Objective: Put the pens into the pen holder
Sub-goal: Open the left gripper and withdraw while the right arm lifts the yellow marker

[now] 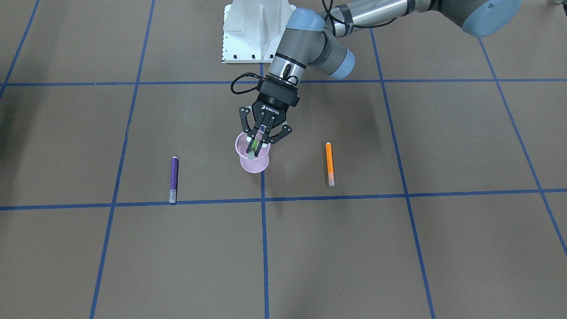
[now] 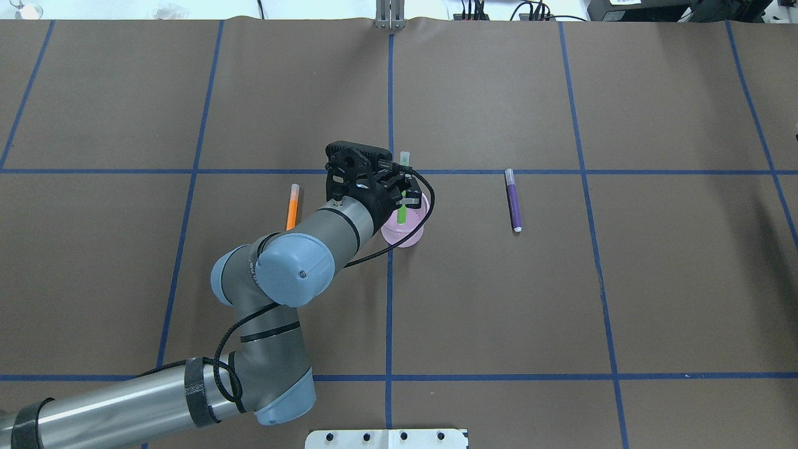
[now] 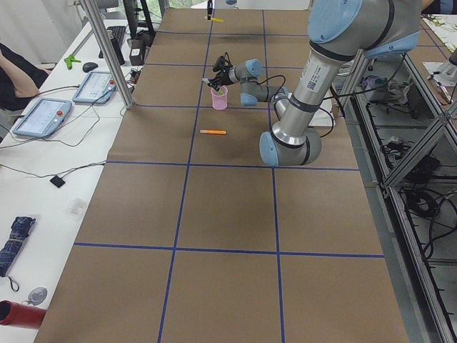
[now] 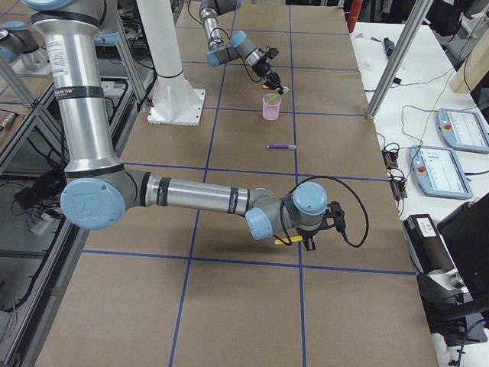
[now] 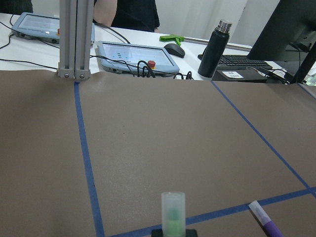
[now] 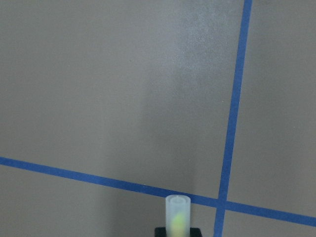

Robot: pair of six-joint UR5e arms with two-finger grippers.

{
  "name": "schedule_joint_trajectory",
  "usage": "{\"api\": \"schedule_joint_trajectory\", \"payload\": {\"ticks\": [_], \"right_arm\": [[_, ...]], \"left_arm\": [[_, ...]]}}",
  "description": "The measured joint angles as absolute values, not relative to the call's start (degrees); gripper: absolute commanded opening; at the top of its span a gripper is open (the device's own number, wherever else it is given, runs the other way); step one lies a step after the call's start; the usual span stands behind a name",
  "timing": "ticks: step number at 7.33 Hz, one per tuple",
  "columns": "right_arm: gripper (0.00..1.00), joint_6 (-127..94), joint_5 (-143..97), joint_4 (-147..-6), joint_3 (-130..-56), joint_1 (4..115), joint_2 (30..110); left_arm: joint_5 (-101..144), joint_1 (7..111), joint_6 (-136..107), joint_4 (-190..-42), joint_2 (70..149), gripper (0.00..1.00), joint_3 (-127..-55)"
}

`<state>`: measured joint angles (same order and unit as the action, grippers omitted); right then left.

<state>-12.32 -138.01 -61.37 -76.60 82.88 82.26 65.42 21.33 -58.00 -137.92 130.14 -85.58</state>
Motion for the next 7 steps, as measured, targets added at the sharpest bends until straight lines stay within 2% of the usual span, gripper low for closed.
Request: {"api": "schedule_joint_trajectory", "payload": {"ticks": [4,7], "right_arm": [[0.00,-16.8,-137.5,-60.1,-84.2,82.9,80.6],[0.00,-17.2,-137.3,-53.3,-86.1,82.3,76.6]], "left_arm": [[65.9,21.3,-58.6,-138.5,129.6,0.99,-88.5],[66.4,21.7,-59.3,-138.4,128.2,0.99,-89.5]]}}
